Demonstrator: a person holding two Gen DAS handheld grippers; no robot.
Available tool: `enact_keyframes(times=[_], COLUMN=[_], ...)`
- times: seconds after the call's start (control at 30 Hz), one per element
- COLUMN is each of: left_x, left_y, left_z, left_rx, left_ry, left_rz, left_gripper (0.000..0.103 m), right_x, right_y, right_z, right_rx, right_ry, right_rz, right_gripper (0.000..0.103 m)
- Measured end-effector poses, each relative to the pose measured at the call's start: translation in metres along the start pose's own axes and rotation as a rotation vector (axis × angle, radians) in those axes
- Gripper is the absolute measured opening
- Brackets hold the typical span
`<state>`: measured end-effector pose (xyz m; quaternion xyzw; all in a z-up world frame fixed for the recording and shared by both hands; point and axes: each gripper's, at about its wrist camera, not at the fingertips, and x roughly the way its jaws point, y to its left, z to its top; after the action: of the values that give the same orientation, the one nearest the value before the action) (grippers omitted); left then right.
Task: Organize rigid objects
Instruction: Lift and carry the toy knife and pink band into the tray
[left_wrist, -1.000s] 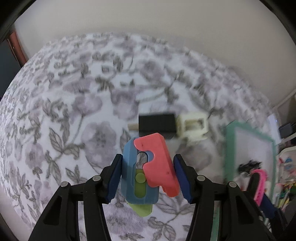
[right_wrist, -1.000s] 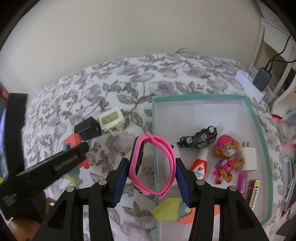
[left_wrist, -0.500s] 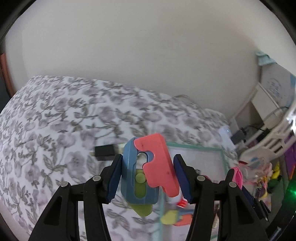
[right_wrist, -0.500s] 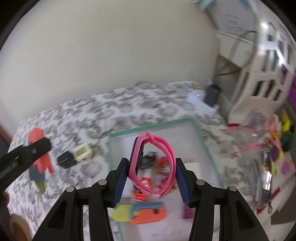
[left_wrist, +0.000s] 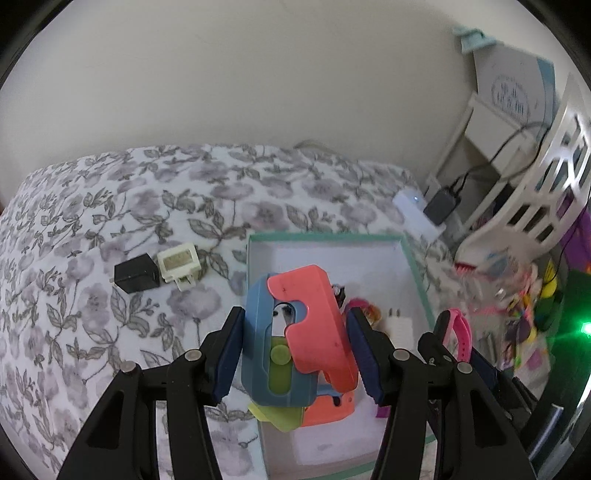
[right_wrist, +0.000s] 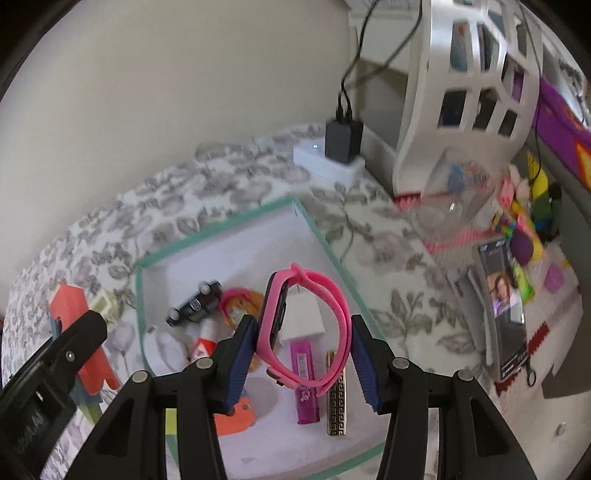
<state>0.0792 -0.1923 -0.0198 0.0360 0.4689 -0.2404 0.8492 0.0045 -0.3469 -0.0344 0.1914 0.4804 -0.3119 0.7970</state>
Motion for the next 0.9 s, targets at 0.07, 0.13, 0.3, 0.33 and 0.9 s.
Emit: enact_keyframes(times=[0.07,0.13,0.3,0.33,0.9], left_x=[0.006,0.014,0.031,0.034,0.051], left_y=[-0.002,-0.003,-0.005,-0.006,-0.013], left_z=[-0.003,-0.005,-0.01,-0.011,-0.016], left_rx=[0.004,0.002,0.001,0.004,0.006], left_ry=[0.019,0.04,0.087,0.096,0.162], left_rz=[-0.011,-0.03,-0.034,-0.036,-0.066], left_gripper=[0.058,0.058,0.058,0.058,0.058], right_x=[0.01,0.016,0.027,0.029,0.044], right_y=[-0.001,-0.003,-0.006,-0.005,-0.007], right_z=[-0.004,-0.007,-0.009,-0.01,-0.013], right_rx=[-0.001,0.004,0.006,0.004,-0.001], right_ry=[0.031,0.055,0.085,0.09,0.137], right_rz=[-0.003,-0.01,-0.022,-0.023,-0.037], right_gripper=[0.053,0.053,0.054,0.054,0.056])
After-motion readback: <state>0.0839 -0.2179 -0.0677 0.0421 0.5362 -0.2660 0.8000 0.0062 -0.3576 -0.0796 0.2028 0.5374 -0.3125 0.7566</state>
